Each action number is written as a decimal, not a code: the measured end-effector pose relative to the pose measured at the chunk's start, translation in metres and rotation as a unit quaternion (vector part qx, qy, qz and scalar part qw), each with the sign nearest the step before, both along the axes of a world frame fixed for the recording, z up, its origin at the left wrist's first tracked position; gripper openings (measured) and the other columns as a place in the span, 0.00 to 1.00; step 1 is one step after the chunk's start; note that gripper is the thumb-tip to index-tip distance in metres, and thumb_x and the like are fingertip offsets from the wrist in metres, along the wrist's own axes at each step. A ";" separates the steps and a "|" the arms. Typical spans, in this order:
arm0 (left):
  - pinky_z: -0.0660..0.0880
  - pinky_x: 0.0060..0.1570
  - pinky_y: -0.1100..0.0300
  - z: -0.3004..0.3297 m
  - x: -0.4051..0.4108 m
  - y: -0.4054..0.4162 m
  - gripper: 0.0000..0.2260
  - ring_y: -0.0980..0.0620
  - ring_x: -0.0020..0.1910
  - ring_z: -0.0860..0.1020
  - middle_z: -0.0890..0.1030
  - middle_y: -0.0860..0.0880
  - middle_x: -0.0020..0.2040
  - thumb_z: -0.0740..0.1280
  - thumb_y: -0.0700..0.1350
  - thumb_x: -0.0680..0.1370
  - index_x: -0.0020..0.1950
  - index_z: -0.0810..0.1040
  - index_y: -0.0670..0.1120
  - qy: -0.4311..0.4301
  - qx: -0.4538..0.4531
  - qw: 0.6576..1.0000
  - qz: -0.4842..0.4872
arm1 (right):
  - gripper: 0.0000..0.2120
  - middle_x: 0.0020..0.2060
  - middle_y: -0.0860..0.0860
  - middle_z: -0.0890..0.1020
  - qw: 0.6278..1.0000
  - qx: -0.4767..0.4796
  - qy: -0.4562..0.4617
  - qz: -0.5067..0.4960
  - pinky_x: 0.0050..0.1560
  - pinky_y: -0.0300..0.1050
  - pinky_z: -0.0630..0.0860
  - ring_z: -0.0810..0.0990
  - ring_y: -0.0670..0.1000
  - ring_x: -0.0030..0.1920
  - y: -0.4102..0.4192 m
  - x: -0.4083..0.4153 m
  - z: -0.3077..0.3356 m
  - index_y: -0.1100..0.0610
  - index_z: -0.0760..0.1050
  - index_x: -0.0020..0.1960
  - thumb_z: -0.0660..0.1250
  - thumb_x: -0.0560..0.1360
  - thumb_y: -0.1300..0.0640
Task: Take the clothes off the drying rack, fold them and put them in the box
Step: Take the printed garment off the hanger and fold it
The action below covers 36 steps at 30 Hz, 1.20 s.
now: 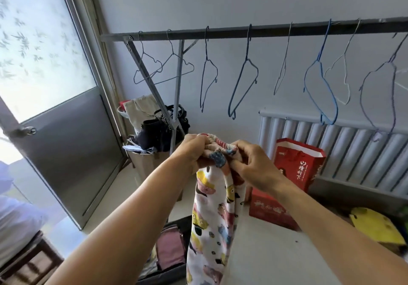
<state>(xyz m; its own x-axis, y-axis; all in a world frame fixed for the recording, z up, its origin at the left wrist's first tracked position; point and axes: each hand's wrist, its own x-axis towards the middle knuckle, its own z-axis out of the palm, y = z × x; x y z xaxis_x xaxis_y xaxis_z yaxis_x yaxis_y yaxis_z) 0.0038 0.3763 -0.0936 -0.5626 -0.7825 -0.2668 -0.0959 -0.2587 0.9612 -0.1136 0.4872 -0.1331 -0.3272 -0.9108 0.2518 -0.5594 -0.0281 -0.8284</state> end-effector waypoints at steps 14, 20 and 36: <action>0.74 0.63 0.53 -0.026 0.061 -0.016 0.27 0.48 0.62 0.73 0.72 0.53 0.62 0.79 0.63 0.60 0.57 0.77 0.66 -0.122 -0.299 0.942 -0.085 | 0.10 0.38 0.59 0.82 0.941 -0.055 -0.328 0.071 0.39 0.48 0.78 0.80 0.58 0.39 -0.027 0.011 0.010 0.63 0.77 0.51 0.58 0.77 0.64; 0.82 0.48 0.54 -0.022 0.058 -0.010 0.07 0.45 0.48 0.84 0.86 0.43 0.50 0.69 0.44 0.78 0.55 0.82 0.45 0.033 -0.202 0.976 -0.073 | 0.18 0.43 0.58 0.84 0.944 0.006 -0.296 0.147 0.40 0.49 0.81 0.83 0.58 0.42 -0.019 -0.011 0.006 0.65 0.75 0.56 0.67 0.69 0.56; 0.67 0.68 0.37 -0.103 0.103 -0.020 0.55 0.29 0.68 0.67 0.68 0.28 0.68 0.66 0.76 0.63 0.71 0.68 0.33 0.147 0.072 0.967 -0.196 | 0.10 0.39 0.59 0.85 0.905 0.011 -0.423 0.038 0.41 0.54 0.82 0.84 0.57 0.39 -0.035 0.000 0.003 0.63 0.79 0.49 0.65 0.79 0.55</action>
